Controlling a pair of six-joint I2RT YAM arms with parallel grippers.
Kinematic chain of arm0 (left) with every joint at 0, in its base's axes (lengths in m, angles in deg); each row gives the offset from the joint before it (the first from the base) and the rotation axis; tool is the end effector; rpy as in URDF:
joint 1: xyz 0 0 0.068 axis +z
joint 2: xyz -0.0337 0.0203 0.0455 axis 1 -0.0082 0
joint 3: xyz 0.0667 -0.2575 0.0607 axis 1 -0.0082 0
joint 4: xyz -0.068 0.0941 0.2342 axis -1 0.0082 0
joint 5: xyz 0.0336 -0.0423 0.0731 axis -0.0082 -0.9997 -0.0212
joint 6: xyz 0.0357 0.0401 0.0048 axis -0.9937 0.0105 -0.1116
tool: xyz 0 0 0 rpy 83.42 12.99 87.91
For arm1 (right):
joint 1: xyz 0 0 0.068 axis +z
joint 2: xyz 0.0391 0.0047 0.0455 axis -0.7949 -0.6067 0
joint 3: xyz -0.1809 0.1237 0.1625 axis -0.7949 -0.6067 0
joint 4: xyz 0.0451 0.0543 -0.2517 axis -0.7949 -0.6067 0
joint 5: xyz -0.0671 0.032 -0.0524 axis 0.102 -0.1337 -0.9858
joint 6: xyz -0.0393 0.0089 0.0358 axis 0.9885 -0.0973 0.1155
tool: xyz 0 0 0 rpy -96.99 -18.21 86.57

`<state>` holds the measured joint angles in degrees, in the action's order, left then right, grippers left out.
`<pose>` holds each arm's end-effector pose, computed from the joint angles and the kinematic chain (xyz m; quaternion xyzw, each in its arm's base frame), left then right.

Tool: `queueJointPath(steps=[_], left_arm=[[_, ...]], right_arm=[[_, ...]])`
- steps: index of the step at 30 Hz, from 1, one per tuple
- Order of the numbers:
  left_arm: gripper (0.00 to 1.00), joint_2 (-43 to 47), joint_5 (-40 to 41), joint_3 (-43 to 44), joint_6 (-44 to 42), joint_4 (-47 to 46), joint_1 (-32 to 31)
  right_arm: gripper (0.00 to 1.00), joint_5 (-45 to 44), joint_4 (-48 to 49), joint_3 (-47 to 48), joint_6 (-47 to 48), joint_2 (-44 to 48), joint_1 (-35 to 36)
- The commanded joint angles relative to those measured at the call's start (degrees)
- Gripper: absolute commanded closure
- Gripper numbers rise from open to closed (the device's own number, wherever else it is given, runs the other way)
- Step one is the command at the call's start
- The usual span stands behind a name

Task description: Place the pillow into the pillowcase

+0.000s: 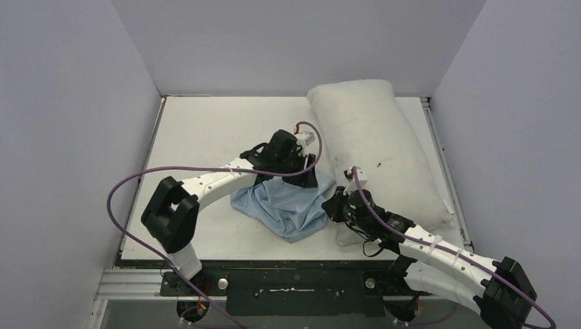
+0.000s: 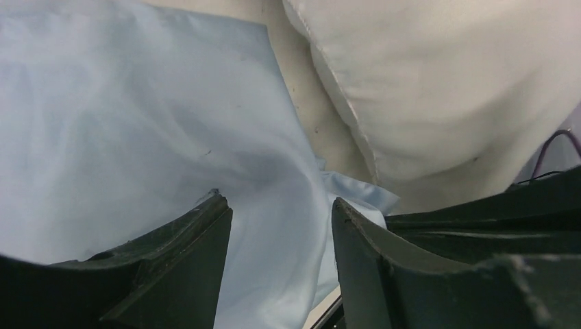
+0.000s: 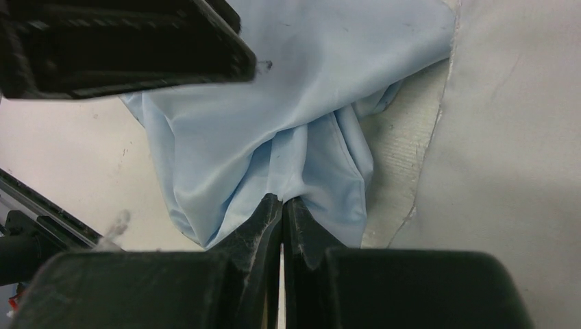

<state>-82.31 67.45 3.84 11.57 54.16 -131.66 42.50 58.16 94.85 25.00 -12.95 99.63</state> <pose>0.2714 -0.2590 0.2599 0.1848 0.8852 -0.3338 0.2661 0.1350 0.1410 0.2122 -0.0380 0.8659 0.3187 0.3836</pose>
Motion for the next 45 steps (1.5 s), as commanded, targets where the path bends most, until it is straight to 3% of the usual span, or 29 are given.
queueJointPath(steps=[1, 5, 8, 12, 14, 22, 29, 34, 38, 40, 42, 45], left_arm=[[0.45, -3.9, -0.9, 4.0, -1.4, -2.2, -2.4], [0.4, -8.2, -0.1, 5.6, -1.9, -2.4, -4.3], [0.43, -11.6, 1.9, 7.9, -2.5, -0.3, -5.1], [0.89, -10.7, 8.6, 8.5, -2.9, 1.7, -6.2], [1.0, -8.1, 12.4, 8.3, -2.6, 2.0, -6.0], [1.0, 2.9, 24.3, 15.2, -2.6, 9.9, 0.8], [1.0, 12.4, 30.9, 28.0, -1.6, 10.1, 11.4], [1.0, 7.6, 35.9, 47.8, -2.9, 10.1, 13.6], [1.0, -2.5, 36.2, 70.9, -2.5, 18.2, 15.6], [1.0, -5.6, 35.7, 78.4, -1.7, 21.2, 16.7], [1.0, -4.9, 34.7, 78.6, -1.0, 21.8, 17.6], [1.0, 2.4, 34.6, 65.9, -1.4, 18.4, 17.7]], right_arm=[[1.0, -1.4, 1.6, -0.4, -1.3, 1.7, 0.6], [1.0, -1.9, 1.0, -0.5, -1.3, 2.2, 0.7], [1.0, -2.3, 1.0, -0.6, -1.2, 2.3, 0.8], [1.0, -2.5, 0.8, -0.5, -0.9, 2.3, 0.8], [1.0, -3.0, 0.5, -0.5, -1.1, 2.4, 0.8], [1.0, -9.0, -2.6, 1.8, -2.8, 4.2, 0.8], [1.0, -23.0, -3.3, 19.6, 5.2, 2.3, -0.1], [1.0, -27.4, 6.2, 38.1, 19.2, -5.5, -1.6], [1.0, -25.7, 10.0, 52.9, 28.2, -12.9, -2.5], [1.0, -22.7, 9.2, 58.4, 30.0, -15.1, -2.7], [1.0, -19.7, 7.3, 61.9, 30.7, -16.0, -2.8], [1.0, -15.2, 5.0, 61.3, 30.8, -14.6, -2.8]])
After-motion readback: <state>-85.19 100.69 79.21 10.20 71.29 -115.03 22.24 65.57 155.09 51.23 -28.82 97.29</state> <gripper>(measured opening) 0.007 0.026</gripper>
